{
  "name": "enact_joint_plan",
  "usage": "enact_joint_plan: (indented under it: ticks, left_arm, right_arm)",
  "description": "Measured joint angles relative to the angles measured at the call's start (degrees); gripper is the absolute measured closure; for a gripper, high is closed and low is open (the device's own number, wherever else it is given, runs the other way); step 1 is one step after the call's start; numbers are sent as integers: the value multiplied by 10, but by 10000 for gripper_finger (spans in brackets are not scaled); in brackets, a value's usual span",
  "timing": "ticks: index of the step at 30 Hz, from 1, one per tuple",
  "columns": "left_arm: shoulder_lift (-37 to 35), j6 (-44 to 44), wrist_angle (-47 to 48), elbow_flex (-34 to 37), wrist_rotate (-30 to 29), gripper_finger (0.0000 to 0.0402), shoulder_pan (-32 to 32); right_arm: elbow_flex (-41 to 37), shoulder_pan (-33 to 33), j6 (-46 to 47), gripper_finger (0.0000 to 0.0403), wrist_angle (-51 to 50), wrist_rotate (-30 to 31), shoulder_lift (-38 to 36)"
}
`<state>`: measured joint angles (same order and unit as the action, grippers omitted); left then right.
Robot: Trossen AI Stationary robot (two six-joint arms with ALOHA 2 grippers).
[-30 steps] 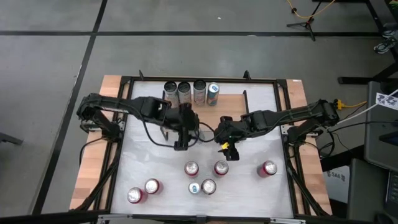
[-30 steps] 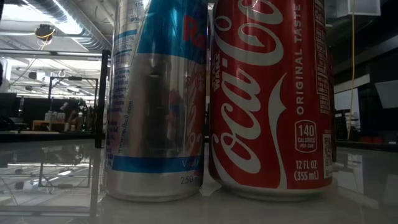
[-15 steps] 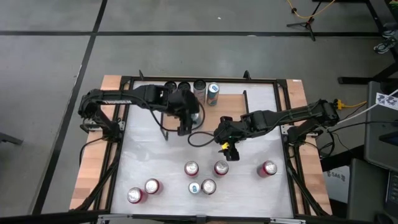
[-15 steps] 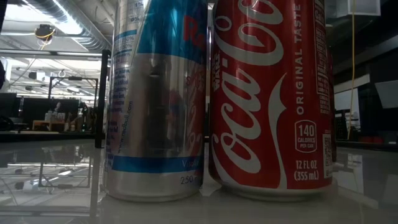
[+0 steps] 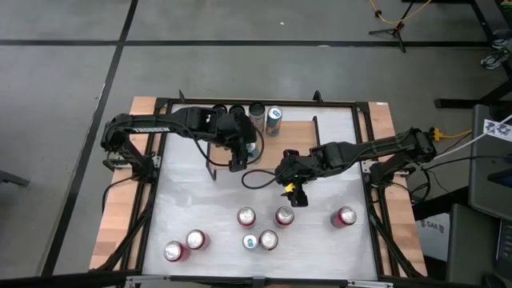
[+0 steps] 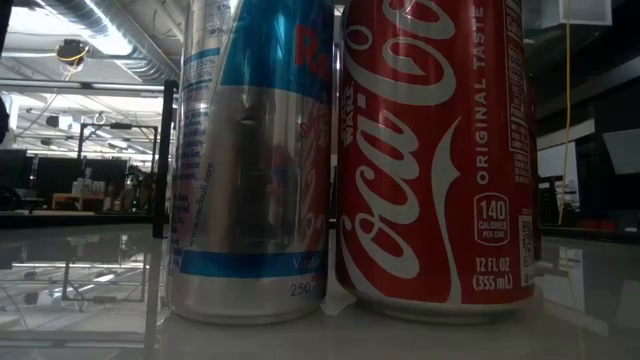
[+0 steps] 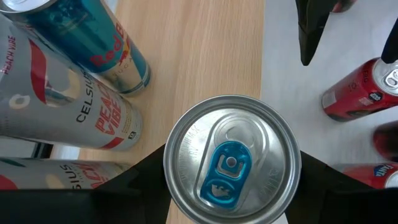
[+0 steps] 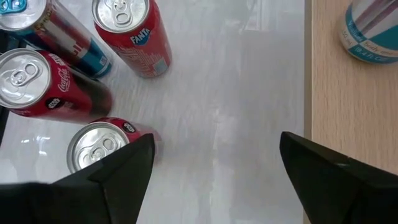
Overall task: Place canned beverage on shelf
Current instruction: Put the top blue soda can on the shelf
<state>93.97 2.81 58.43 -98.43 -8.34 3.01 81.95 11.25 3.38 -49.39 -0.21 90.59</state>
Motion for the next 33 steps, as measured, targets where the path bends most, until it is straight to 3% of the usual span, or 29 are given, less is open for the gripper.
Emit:
enact_joint_plan:
  ticks: [21, 33]
  left_arm:
    - [0, 0, -1, 0, 0, 185, 0]
    - [1, 0, -4, 0, 0, 131, 0]
  right_arm:
    - [0, 0, 0, 68, 0, 0, 0]
    - [0, 0, 0, 68, 0, 0, 0]
